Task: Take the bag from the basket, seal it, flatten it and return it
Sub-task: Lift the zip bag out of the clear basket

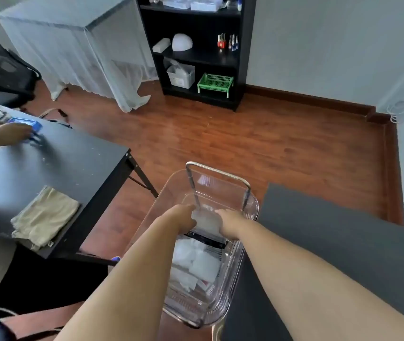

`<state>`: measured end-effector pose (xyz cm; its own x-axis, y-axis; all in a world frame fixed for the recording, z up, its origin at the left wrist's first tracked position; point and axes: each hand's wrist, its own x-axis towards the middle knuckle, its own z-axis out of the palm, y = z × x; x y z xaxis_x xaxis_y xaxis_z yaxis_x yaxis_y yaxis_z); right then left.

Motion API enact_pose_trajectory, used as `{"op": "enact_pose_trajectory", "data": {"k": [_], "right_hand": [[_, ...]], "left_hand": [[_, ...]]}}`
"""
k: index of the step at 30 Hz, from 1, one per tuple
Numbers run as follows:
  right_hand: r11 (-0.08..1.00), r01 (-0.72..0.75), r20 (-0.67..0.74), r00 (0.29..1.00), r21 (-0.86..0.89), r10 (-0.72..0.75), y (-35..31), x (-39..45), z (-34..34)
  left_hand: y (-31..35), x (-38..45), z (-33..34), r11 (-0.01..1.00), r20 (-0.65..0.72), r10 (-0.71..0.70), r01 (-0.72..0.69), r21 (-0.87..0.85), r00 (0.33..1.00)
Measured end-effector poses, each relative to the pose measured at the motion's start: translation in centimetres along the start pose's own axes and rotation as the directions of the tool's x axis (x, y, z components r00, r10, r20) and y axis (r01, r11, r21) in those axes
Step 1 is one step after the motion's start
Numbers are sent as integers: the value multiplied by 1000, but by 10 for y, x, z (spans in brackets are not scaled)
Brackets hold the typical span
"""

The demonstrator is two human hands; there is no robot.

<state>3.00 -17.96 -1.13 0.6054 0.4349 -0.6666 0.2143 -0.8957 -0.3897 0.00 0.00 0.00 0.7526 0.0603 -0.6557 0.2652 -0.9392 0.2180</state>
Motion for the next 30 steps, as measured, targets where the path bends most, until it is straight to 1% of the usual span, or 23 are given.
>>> {"op": "enact_pose_trajectory", "data": {"k": [3, 6, 8, 10, 13, 17, 22, 24, 26, 28, 30], "right_hand": [[998, 0, 16, 1000, 56, -1, 2, 3, 3], [990, -15, -5, 1000, 139, 16, 4, 6, 10], [990, -5, -34, 999, 138, 10, 6, 7, 12], [995, 15, -37, 999, 98, -12, 9, 5, 13], [993, 53, -44, 998, 103, -49, 13, -1, 11], [975, 102, -118, 990, 196, -79, 15, -12, 0], [952, 205, -218, 964, 227, -156, 13, -35, -21], [948, 246, -266, 945, 204, -188, 13, -48, -33], [934, 302, -332, 915, 189, -229, 14, -65, -47], [911, 383, -421, 859, 154, -290, 17, -88, -64], [880, 461, -507, 789, 114, -347, 21, -113, -82]], "left_hand": [[4, 5, 4, 998, 2, 41, -41, 57, 999], [9, 6, 9, 992, -5, 88, -87, 96, 996], [11, 5, 10, 988, -22, 112, -109, 112, 993], [12, 2, 10, 988, -19, 104, -101, 119, 994], [11, -7, 5, 986, -30, 108, -103, 131, 994], [1, -30, -6, 984, -131, 133, -115, 135, 982], [-2, -65, -20, 983, -266, 166, -137, 123, 949], [4, -78, -28, 979, -337, 198, -170, 113, 920], [12, -91, -37, 972, -444, 233, -219, 83, 865], [21, -105, -47, 960, -576, 272, -260, 105, 771], [33, -120, -55, 945, -703, 315, -281, 169, 638]]}}
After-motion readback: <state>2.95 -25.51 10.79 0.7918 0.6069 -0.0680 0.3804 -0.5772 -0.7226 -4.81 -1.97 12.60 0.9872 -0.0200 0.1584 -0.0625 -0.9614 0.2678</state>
